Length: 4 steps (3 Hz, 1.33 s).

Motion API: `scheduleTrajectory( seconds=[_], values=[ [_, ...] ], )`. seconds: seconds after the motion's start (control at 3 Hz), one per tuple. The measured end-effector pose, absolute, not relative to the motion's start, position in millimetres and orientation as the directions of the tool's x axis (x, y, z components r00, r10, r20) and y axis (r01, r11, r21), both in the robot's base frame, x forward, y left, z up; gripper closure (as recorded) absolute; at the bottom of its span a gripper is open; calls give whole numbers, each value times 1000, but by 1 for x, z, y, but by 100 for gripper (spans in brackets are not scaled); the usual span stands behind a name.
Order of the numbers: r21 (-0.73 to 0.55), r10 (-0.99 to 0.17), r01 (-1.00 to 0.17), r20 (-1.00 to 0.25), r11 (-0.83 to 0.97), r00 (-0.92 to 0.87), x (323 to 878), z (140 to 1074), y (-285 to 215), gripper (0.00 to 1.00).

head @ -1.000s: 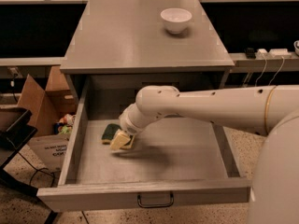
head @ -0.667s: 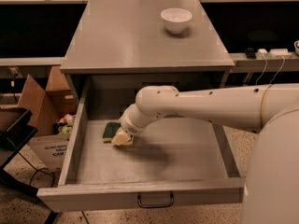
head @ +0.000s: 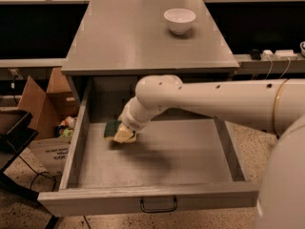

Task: Pick sponge from top drawer and place on counter

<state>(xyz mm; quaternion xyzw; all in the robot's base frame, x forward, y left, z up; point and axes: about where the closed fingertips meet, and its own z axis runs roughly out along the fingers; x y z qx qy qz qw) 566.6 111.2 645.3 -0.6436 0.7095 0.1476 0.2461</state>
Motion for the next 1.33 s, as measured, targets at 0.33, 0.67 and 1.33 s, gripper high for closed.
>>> scheduleTrajectory(
  seconds=[0.33,0.67,1.33],
  values=[
    [-208,-847,-976,-528,64,57,597,778,113,100],
    [-206,-852,-978,-518,43,71,623,838,112,100],
    [-38,-891,-997,-453,61,-37,668,868,122,100]
  ],
)
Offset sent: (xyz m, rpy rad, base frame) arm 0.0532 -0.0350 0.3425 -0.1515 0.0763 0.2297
